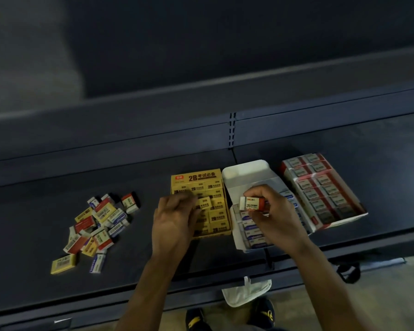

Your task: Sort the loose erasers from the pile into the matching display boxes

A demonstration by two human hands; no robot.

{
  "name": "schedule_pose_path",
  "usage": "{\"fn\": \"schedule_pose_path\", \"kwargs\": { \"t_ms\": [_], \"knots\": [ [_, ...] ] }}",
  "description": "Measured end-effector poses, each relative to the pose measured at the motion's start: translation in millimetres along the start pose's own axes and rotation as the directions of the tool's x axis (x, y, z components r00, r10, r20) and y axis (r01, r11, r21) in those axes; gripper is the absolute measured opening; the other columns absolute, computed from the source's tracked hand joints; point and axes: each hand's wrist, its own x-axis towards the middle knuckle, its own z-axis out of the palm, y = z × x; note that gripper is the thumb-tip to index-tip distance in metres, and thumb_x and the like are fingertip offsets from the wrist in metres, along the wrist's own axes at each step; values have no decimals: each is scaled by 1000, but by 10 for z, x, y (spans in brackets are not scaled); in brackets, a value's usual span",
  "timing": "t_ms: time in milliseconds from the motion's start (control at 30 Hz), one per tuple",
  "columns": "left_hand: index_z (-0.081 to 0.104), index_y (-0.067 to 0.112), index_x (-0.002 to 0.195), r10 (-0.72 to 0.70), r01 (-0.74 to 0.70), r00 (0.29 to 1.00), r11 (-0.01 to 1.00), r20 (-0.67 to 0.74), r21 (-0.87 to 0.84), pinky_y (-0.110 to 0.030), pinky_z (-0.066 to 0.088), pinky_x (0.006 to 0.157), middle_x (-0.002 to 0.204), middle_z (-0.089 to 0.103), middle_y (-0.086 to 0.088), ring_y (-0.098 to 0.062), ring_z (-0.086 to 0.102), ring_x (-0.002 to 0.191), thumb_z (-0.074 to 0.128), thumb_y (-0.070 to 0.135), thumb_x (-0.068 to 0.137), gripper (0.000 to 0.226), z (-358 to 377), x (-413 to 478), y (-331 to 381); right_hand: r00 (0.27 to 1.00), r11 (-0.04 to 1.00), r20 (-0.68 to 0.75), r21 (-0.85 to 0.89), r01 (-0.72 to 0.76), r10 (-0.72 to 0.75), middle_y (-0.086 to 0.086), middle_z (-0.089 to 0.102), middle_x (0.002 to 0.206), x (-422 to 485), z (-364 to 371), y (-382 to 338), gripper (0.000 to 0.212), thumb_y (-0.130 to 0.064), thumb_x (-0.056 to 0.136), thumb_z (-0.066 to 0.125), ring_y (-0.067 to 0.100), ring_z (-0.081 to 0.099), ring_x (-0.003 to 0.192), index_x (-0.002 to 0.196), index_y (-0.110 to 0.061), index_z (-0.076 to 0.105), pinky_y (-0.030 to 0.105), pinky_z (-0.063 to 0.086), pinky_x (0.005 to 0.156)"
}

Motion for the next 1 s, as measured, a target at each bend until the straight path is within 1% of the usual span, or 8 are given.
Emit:
{"fn": "schedule_pose_path", "kwargs": {
  "t_ms": [100,233,467,567,667,800,867,1000],
  "knots": [
    [66,18,108,34,-34,999,999,-3,2,-40,51,74,112,57,1,-23,52,94,44,41,88,37,26,-10,-53,1000,1000,-26,-13,0,-1,-14,57,97,9,-69,64,36,-2,81,64,-7,56,89,94,-34,55,4,44,69],
    [68,17,105,57,-57,998,998,-8,24,-38,48,72,113,56,1,-22,51,94,45,41,88,37,-4,-31,-92,999,998,-51,-54,7,-10,-14,50,106,27,-120,117,32,-5,80,67,0,56,93,99,-30,59,12,49,73],
    [68,18,105,36,-36,999,995,-3,91,-38,47,70,111,58,1,-23,51,95,44,39,89,36,46,-56,-88,1000,996,-20,-87,3,-5,-24,50,100,53,-167,117,30,-8,80,69,-13,53,85,103,-26,63,0,43,70],
    [70,17,102,-3,6,999,995,-34,96,-39,50,70,108,61,0,-26,55,92,62,30,86,22,54,-69,-58,999,994,-22,-105,20,-23,-19,54,102,46,-172,151,31,-9,80,70,-14,53,84,104,-26,64,-1,42,71],
    [71,17,100,-45,47,999,995,-28,84,-42,51,75,107,61,0,-25,58,91,72,23,79,22,53,-64,-25,1000,994,-17,-108,10,-12,-14,58,106,52,-192,205,32,-10,80,70,-6,57,89,104,-30,64,6,47,72],
    [66,21,110,-39,39,999,999,-6,29,-37,46,86,114,59,5,-19,57,99,48,38,87,34,52,-37,98,999,990,-21,-133,39,-42,-15,61,107,52,-224,293,34,-12,78,72,10,58,102,104,-33,64,31,54,83],
    [66,21,113,-41,41,998,999,-38,-6,-38,48,84,114,59,4,-21,56,99,46,37,87,36,40,-5,231,996,983,-34,-165,74,-81,-13,63,106,46,-248,318,33,-12,77,72,13,59,101,104,-30,64,35,54,83],
    [67,18,112,-15,15,997,1000,-72,-3,-39,49,84,111,61,2,-22,54,102,59,28,84,30,85,55,488,988,967,-48,-220,130,-144,-9,63,105,40,-320,347,30,-8,79,69,11,60,98,104,-24,65,21,53,78]
  ]
}}
